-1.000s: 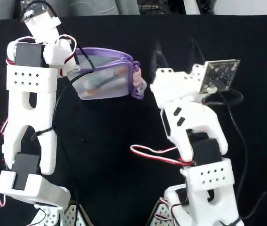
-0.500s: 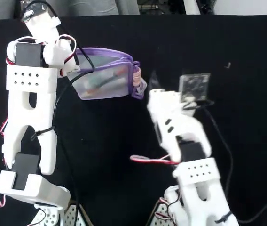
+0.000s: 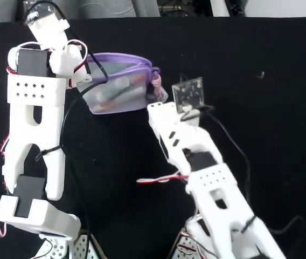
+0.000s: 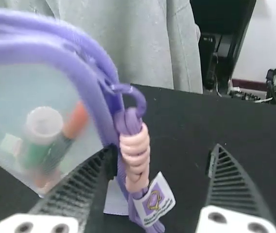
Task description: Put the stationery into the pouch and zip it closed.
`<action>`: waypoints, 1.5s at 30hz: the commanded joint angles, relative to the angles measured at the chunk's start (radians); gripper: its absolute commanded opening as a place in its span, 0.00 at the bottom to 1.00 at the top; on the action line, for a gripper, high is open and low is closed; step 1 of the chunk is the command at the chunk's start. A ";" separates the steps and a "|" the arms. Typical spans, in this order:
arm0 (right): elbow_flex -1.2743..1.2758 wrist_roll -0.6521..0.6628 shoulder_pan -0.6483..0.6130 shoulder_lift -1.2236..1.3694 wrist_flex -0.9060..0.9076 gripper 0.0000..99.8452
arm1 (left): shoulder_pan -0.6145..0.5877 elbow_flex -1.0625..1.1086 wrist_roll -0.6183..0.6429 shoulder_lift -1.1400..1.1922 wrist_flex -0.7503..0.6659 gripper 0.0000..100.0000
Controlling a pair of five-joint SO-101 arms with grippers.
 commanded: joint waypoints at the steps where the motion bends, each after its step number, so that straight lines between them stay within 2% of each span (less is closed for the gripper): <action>1: -0.061 0.009 0.029 0.050 -0.074 0.26 | 0.008 0.027 -0.012 -0.002 -0.021 0.03; 7: -0.065 0.015 0.060 0.050 -0.080 0.03 | 0.008 0.074 -0.012 -0.002 -0.071 0.03; 13: -0.065 0.081 0.069 0.050 -0.080 0.01 | 0.007 0.076 -0.014 -0.002 -0.072 0.03; 19: -0.048 0.117 0.068 0.016 -0.074 0.01 | 0.002 0.079 -0.018 -0.002 -0.084 0.03; 23: 0.030 0.117 0.063 -0.113 -0.072 0.02 | 0.002 0.079 -0.018 -0.002 -0.084 0.03; 26: 0.117 0.117 0.060 -0.231 -0.072 0.06 | 0.002 0.079 -0.020 -0.002 -0.084 0.03; 29: 0.216 0.164 0.037 -0.369 -0.057 0.01 | 0.001 0.079 -0.020 -0.002 -0.084 0.03; 32: 0.274 0.229 -0.034 -0.512 0.017 0.03 | 0.001 0.079 -0.020 -0.002 -0.084 0.03; 36: 0.309 0.232 -0.092 -0.665 0.121 0.09 | 0.001 0.079 -0.020 -0.002 -0.084 0.03; 40: 0.357 0.172 -0.081 -0.743 0.109 0.18 | 0.001 0.081 -0.020 -0.002 -0.084 0.03; 45: 0.363 0.147 -0.034 -0.746 0.069 0.20 | 0.001 0.081 -0.020 -0.002 -0.078 0.03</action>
